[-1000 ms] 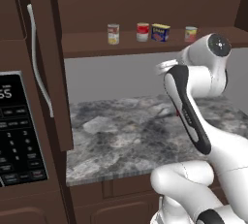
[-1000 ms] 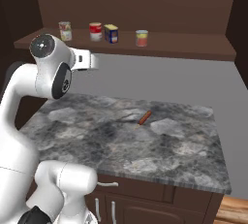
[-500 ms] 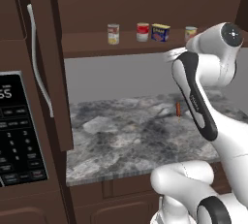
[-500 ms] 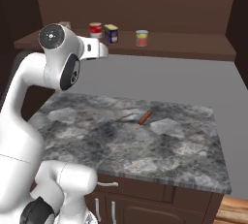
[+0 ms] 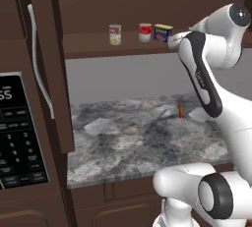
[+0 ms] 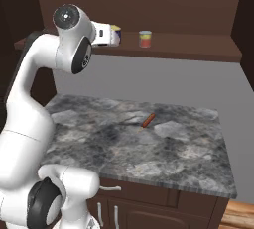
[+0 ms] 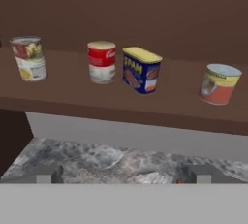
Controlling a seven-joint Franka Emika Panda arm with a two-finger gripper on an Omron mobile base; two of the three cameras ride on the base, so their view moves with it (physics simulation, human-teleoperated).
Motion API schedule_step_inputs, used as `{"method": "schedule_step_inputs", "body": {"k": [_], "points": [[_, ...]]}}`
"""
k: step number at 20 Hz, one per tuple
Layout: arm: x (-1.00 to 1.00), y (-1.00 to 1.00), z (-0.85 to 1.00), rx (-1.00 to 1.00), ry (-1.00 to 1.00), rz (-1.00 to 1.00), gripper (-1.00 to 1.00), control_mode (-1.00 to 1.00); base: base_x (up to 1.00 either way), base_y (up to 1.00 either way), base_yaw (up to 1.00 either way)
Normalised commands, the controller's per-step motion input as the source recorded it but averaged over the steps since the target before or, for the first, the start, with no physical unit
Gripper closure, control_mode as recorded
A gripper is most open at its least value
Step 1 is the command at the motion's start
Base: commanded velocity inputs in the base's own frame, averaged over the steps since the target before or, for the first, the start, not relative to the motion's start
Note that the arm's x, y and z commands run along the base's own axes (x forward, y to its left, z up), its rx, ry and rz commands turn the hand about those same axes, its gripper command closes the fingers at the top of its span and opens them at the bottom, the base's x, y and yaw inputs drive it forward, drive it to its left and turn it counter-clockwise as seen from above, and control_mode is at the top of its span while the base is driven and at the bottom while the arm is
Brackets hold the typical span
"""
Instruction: Stack two cans on top of the other two cans in the cabinet.
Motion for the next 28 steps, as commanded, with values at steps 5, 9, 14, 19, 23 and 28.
{"method": "schedule_step_inputs", "body": {"k": [5,9,14,19,23,28], "points": [[0.39,-0.21,0.10,0.15,0.15,0.00,-1.00,-1.00,0.00,0.00,0.00],[0.36,-0.18,-0.11,0.18,0.06,0.00,-1.00,-1.00,0.00,0.00,0.00],[0.33,-0.01,-0.21,0.18,-0.01,0.03,-1.00,-1.00,0.00,0.00,0.00],[0.32,0.01,-0.16,0.09,-0.02,0.06,-1.00,-1.00,0.00,0.00,0.00],[0.38,0.02,-0.07,0.01,0.00,0.08,-1.00,-1.00,0.00,0.00,0.00],[0.44,0.02,-0.04,0.00,0.00,0.09,-1.00,-1.00,0.00,0.00,0.00]]}}
